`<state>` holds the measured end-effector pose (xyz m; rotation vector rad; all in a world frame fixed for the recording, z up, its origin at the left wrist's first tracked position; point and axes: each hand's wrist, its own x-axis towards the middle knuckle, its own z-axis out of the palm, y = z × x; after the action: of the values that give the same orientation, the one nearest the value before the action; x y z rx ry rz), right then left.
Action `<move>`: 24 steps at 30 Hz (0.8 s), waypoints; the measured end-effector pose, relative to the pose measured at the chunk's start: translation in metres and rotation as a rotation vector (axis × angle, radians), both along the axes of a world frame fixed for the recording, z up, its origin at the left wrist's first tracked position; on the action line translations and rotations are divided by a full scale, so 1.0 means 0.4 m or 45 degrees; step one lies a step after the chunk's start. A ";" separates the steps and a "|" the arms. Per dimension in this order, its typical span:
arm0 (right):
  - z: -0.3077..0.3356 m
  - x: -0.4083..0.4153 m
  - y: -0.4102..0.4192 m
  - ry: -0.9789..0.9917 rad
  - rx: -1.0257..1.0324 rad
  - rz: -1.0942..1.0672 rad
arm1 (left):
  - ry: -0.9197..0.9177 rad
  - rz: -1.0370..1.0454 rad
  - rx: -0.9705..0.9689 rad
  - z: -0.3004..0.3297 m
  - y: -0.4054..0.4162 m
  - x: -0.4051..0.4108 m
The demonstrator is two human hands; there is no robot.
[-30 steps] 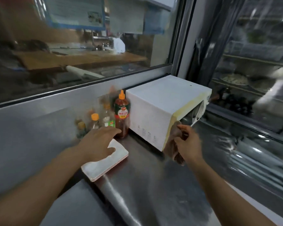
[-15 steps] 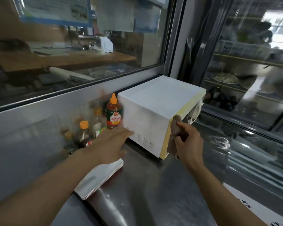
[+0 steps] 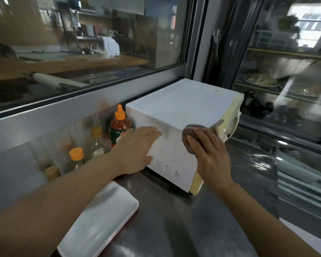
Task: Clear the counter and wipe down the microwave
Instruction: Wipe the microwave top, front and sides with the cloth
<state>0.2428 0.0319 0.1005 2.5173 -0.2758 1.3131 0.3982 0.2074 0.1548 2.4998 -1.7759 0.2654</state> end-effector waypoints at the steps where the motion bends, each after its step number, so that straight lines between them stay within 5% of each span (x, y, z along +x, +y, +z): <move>1: -0.014 0.004 -0.009 0.046 -0.041 -0.044 | -0.036 -0.004 0.003 -0.002 -0.017 0.018; 12: -0.153 0.040 -0.044 0.134 -0.422 -0.485 | -0.320 -0.034 -0.106 -0.032 -0.105 0.207; 19: -0.303 -0.003 0.005 0.844 -0.581 -0.426 | -0.397 -0.131 -0.119 -0.032 -0.101 0.240; 24: -0.132 0.085 0.010 0.369 -0.372 -0.407 | -0.417 -0.197 -0.032 0.015 -0.098 0.283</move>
<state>0.2767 0.0361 0.0477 2.2604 -0.3732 0.7921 0.5112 0.1684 0.1607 2.3938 -2.0514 0.7180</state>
